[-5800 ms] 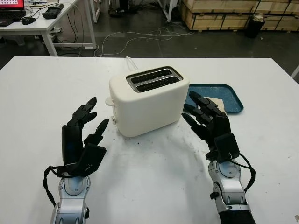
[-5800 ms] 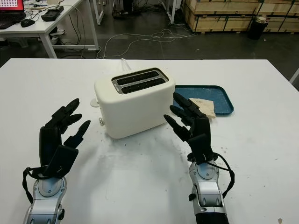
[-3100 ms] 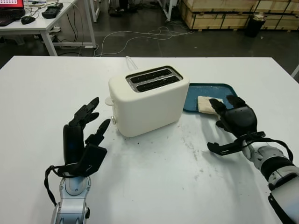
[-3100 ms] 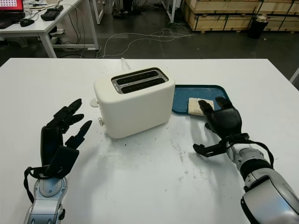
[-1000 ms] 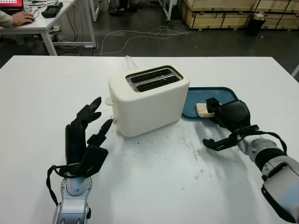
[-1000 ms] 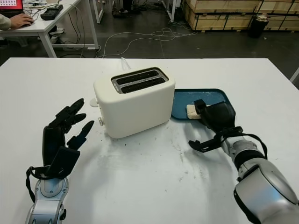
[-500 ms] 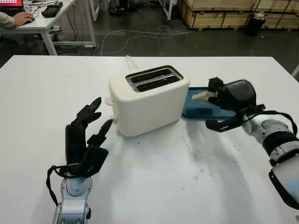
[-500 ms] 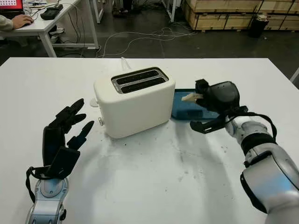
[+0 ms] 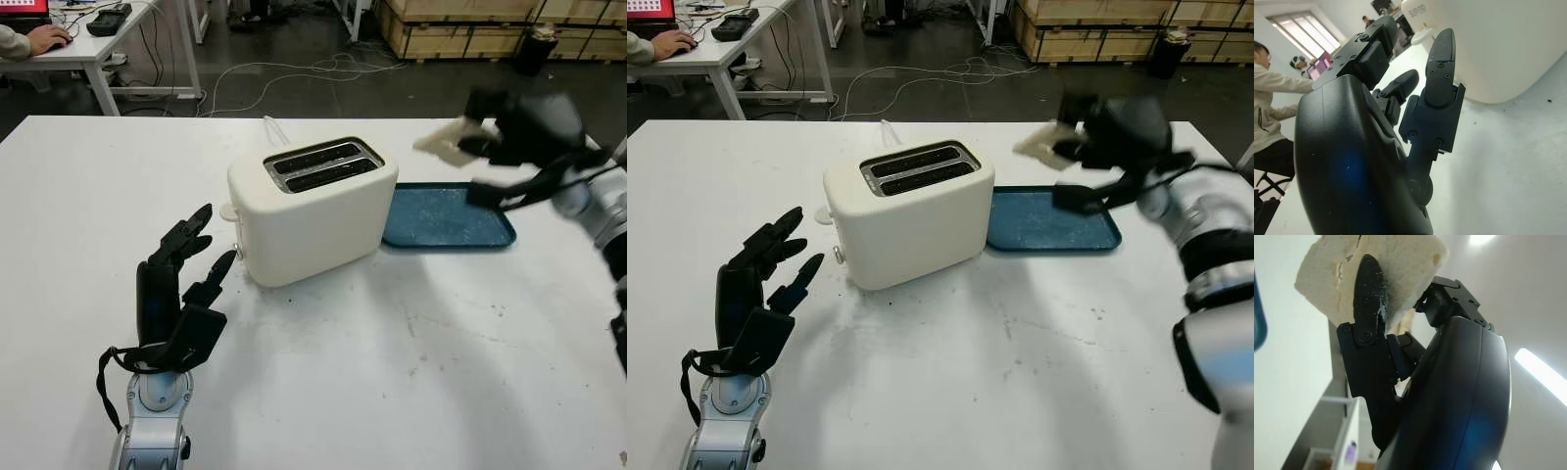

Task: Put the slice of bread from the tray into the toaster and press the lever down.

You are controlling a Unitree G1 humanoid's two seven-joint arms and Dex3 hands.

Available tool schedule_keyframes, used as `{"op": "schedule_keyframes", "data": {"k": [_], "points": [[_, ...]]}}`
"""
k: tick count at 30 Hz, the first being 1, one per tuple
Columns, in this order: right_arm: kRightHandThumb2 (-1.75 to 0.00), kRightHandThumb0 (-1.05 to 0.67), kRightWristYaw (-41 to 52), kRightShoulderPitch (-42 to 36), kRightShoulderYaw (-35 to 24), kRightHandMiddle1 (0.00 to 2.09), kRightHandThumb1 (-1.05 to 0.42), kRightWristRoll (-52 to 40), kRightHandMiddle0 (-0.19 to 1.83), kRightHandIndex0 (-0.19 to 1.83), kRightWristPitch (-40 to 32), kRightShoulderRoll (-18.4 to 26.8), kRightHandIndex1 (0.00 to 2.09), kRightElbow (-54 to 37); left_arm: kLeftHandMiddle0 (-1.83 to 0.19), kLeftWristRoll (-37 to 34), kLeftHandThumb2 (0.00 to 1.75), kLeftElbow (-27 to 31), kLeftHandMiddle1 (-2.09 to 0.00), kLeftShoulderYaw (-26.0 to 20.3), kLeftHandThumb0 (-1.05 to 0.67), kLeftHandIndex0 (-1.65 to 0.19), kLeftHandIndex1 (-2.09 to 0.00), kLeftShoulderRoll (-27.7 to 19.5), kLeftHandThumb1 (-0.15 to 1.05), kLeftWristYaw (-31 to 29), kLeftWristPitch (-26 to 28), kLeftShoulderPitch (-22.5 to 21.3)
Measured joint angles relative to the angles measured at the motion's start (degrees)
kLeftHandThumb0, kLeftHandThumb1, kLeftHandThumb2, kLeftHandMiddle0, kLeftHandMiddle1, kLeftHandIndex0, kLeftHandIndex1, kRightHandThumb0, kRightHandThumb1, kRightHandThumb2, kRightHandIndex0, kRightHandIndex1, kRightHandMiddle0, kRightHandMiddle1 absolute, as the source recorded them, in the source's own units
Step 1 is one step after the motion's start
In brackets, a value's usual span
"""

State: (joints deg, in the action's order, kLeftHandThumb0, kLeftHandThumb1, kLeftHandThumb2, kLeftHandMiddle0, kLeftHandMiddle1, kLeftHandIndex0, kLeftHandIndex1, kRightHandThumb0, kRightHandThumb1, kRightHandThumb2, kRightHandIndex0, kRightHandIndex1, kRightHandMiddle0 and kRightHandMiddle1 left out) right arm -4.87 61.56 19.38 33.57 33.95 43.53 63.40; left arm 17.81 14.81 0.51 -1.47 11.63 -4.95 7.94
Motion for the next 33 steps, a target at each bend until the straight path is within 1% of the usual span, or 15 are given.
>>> {"op": "schedule_keyframes", "data": {"k": [3, 5, 7, 8, 10, 13, 16, 17, 18, 19, 22, 24, 27, 30, 33], "points": [[-0.26, -0.64, 6.7, 4.1, -2.8, 1.72, -0.92, -3.9, 0.81, 1.0, 1.4, 0.0, 1.74, -0.1, -0.39, 0.0, 0.21, 0.0, -0.77, 0.0, -0.4, -0.58, 0.0, 0.0, 0.92, 0.0, 0.0, 0.0], [-0.23, -0.62, 9.7, 6.9, -4.2, 1.61, -0.92, -5.5, 0.86, 0.99, 2.2, 0.0, 1.73, -0.1, -0.38, 0.0, 0.21, 0.0, -0.78, 0.0, -0.39, -0.58, 0.0, 0.0, 0.92, 0.0, 0.0, 0.0], [-0.16, -0.55, 12.8, 9.6, -5.3, 1.67, -0.92, -7.1, 0.86, 1.01, 3.0, -0.1, 1.74, 0.0, -0.38, 0.0, 0.21, 0.0, -0.78, 0.0, -0.4, -0.58, 0.0, 0.0, 0.92, 0.0, 0.0, 0.0], [-0.15, -0.56, 14.9, 10.9, -6.1, 1.7, -0.92, -8.5, 0.87, 1.03, 3.1, -0.5, 1.74, 0.1, -0.38, 0.0, 0.21, 0.0, -0.78, 0.0, -0.4, -0.58, 0.0, 0.0, 0.92, 0.0, 0.0, 0.0], [-0.12, -0.54, 19.5, 13.8, -7.0, 1.67, -0.92, -10.5, 0.91, 1.06, 3.1, -1.5, 1.71, 0.8, -0.38, 0.0, 0.21, 0.0, -0.78, 0.0, -0.4, -0.58, 0.0, 0.0, 0.92, 0.0, 0.0, 0.0], [-0.09, -0.41, 27.1, 17.4, -8.8, 1.66, -0.92, -14.1, 0.95, 1.1, 1.7, -4.2, 1.7, 2.0, -0.38, 0.0, 0.21, 0.0, -0.79, 0.0, -0.4, -0.59, 0.0, 0.0, 0.92, 0.0, 0.0, 0.0], [-0.1, -0.4, 32.9, 19.9, -10.2, 1.72, -0.92, -17.0, 0.96, 1.13, -0.6, -7.4, 1.74, 3.0, -0.37, 0.0, 0.21, 0.0, -0.8, 0.0, -0.4, -0.59, 0.0, 0.0, 0.92, 0.0, 0.0, 0.0], [-0.13, -0.44, 34.1, 20.5, -10.3, 1.73, -0.92, -17.3, 0.97, 1.14, -1.3, -8.4, 1.74, 3.3, -0.37, 0.0, 0.2, 0.0, -0.8, 0.0, -0.4, -0.59, 0.0, 0.0, 0.92, 0.0, 0.0, 0.0], [-0.2, -0.51, 34.7, 20.8, -10.3, 1.74, -0.92, -17.2, 0.99, 1.15, -1.6, -9.2, 1.74, 3.5, -0.37, 0.0, 0.2, 0.0, -0.8, -0.1, -0.4, -0.59, 0.0, 0.0, 0.92, 0.0, 0.0, 0.0], [-0.22, -0.53, 34.8, 21.0, -9.9, 1.74, -0.92, -16.9, 1.0, 1.16, -1.6, -9.9, 1.74, 3.6, -0.37, 0.0, 0.21, 0.0, -0.8, -0.1, -0.4, -0.59, 0.0, 0.0, 0.92, 0.0, 0.0, 0.0], [-0.21, -0.48, 36.7, 21.2, -9.4, 1.75, -0.92, -16.9, 0.99, 1.14, -2.0, -12.2, 1.75, 4.5, -0.37, 0.0, 0.2, 0.0, -0.8, -0.1, -0.41, -0.59, 0.0, 0.0, 0.92, 0.1, 0.0, 0.0], [-0.26, -0.51, 37.9, 21.3, -9.3, 1.75, -0.92, -17.0, 0.95, 1.11, -3.8, -14.0, 1.75, 5.1, -0.37, 0.0, 0.21, 0.0, -0.8, -0.1, -0.41, -0.59, 0.0, 0.0, 0.92, 0.1, 0.0, 0.0], [-0.28, -0.51, 37.9, 21.3, -8.4, 1.75, -0.92, -16.4, 0.94, 1.1, -5.4, -16.3, 1.75, 5.9, -0.37, 0.0, 0.21, 0.0, -0.8, -0.2, -0.4, -0.58, 0.0, 0.0, 0.92, 0.1, 0.0, 0.0], [-0.31, -0.51, 37.9, 21.3, -6.7, 1.75, -0.92, -14.6, 0.93, 1.09, -6.2, -17.9, 1.75, 6.3, -0.37, 0.0, 0.2, 0.0, -0.8, -0.2, -0.4, -0.59, 0.0, 0.0, 0.92, 0.1, 0.0, 0.0], [-0.31, -0.52, 37.0, 21.3, -4.1, 1.75, -0.92, -11.7, 0.91, 1.09, -6.4, -18.9, 1.75, 6.5, -0.37, 0.0, 0.21, 0.0, -0.8, -0.2, -0.4, -0.58, 0.0, 0.0, 0.92, 0.1, 0.0, 0.0]]}}
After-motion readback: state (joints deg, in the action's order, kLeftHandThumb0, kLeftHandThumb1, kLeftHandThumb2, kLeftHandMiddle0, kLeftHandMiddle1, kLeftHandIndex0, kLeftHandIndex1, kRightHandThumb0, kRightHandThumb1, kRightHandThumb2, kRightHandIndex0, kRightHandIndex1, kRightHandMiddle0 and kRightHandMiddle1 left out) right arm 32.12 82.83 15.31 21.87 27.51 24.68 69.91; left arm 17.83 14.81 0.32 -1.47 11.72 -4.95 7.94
